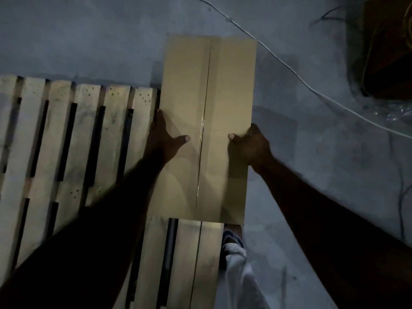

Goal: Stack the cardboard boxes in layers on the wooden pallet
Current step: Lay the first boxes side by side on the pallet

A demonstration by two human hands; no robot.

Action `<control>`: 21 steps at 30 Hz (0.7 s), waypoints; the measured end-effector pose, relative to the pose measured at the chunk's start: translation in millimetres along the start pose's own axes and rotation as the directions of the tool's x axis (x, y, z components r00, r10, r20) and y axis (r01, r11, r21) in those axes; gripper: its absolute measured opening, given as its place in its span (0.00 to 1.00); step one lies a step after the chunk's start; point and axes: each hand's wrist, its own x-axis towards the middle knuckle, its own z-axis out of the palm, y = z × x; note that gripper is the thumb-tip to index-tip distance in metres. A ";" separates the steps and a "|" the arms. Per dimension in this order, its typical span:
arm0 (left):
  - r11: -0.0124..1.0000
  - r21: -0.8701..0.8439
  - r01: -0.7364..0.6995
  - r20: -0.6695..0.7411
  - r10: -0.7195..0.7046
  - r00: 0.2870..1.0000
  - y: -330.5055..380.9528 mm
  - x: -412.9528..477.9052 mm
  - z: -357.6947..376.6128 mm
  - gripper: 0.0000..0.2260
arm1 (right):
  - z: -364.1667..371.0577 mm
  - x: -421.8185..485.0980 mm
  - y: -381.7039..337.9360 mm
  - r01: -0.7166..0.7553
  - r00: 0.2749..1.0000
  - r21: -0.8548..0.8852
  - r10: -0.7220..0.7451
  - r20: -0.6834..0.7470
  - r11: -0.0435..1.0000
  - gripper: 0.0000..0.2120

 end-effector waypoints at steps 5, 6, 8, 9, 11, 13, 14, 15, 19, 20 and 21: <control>0.999 -0.041 -0.019 0.032 0.020 0.999 -13.3 -5.4 8.6 0.51 | 6.3 -14.3 15.6 -0.028 1.000 0.030 0.028 -0.010 0.999 0.25; 0.999 -0.043 -0.027 0.033 0.028 0.999 -15.5 -4.4 9.9 0.51 | 6.1 -16.5 16.0 -0.037 0.999 0.046 0.037 -0.005 0.998 0.24; 0.999 -0.033 -0.042 0.019 0.042 0.999 -18.2 -2.0 12.3 0.51 | 5.5 -16.4 18.5 -0.038 0.999 0.093 0.038 0.006 0.995 0.26; 0.998 -0.026 -0.049 0.012 0.049 0.999 -19.0 -0.7 14.0 0.51 | 4.6 -16.4 19.2 -0.042 0.999 0.093 0.041 0.011 0.995 0.26; 0.998 -0.023 -0.057 -0.004 0.057 0.998 -19.4 1.3 14.8 0.51 | 4.0 -14.6 18.4 -0.039 0.999 0.072 0.038 0.013 0.997 0.27; 0.998 -0.035 -0.055 -0.021 0.055 0.998 -21.1 3.8 15.3 0.52 | 4.4 -14.2 16.3 -0.022 1.000 0.043 0.022 0.005 0.999 0.26; 0.998 -0.032 -0.059 -0.025 0.059 0.998 -21.2 4.8 15.7 0.52 | 3.8 -14.6 15.2 -0.013 1.000 0.035 0.013 -0.004 0.999 0.25; 0.998 -0.026 -0.062 -0.023 0.062 0.998 -21.1 5.7 16.0 0.52 | 3.1 -15.0 14.5 -0.007 1.000 0.029 0.007 -0.008 1.000 0.24; 0.997 -0.047 -0.057 0.004 0.057 0.998 -24.3 5.6 13.4 0.53 | 2.7 -14.5 12.2 -0.009 1.000 0.034 0.009 -0.013 0.999 0.23; 0.997 -0.062 -0.053 0.005 0.054 0.999 -26.4 3.8 12.9 0.54 | 2.4 -15.3 12.0 -0.016 1.000 0.037 0.016 -0.010 0.999 0.25; 0.996 -0.083 -0.043 0.004 0.043 0.999 -28.4 0.6 13.3 0.54 | 3.0 -16.6 13.2 -0.035 0.999 0.051 0.035 -0.002 0.998 0.28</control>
